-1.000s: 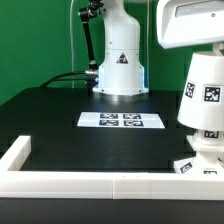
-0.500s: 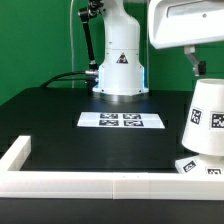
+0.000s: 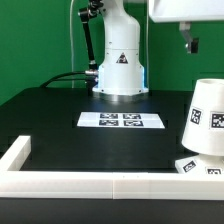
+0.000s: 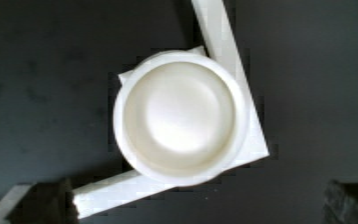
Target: Assemble lamp
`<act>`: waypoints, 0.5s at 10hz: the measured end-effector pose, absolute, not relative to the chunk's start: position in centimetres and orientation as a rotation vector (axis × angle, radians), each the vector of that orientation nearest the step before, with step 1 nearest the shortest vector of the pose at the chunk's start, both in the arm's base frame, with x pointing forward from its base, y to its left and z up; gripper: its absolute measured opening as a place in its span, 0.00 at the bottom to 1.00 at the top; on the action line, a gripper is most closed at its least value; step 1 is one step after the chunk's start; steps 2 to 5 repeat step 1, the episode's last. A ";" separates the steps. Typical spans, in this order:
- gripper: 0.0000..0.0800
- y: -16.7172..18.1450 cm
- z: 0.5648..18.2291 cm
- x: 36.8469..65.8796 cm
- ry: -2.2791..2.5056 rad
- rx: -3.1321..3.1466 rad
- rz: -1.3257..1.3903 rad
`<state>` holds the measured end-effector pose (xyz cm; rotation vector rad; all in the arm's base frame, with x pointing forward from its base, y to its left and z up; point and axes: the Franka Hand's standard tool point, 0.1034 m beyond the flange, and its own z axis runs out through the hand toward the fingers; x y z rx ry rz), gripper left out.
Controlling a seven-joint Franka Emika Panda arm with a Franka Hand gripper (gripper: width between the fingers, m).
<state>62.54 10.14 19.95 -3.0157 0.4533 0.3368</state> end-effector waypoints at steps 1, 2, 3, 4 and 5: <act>0.87 10.0 19.9 62.5 0.453 -3.016 0.336; 0.87 10.0 19.9 62.5 0.453 -3.016 0.336; 0.87 10.0 19.9 62.5 0.453 -3.016 0.336; 0.87 10.0 19.9 62.5 0.453 -3.016 0.336; 0.87 10.0 19.9 62.5 0.453 -3.016 0.336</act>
Offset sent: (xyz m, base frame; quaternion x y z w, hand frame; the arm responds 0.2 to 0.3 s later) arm 0.0000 0.0000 0.0000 0.0000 0.0000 0.0000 1.0000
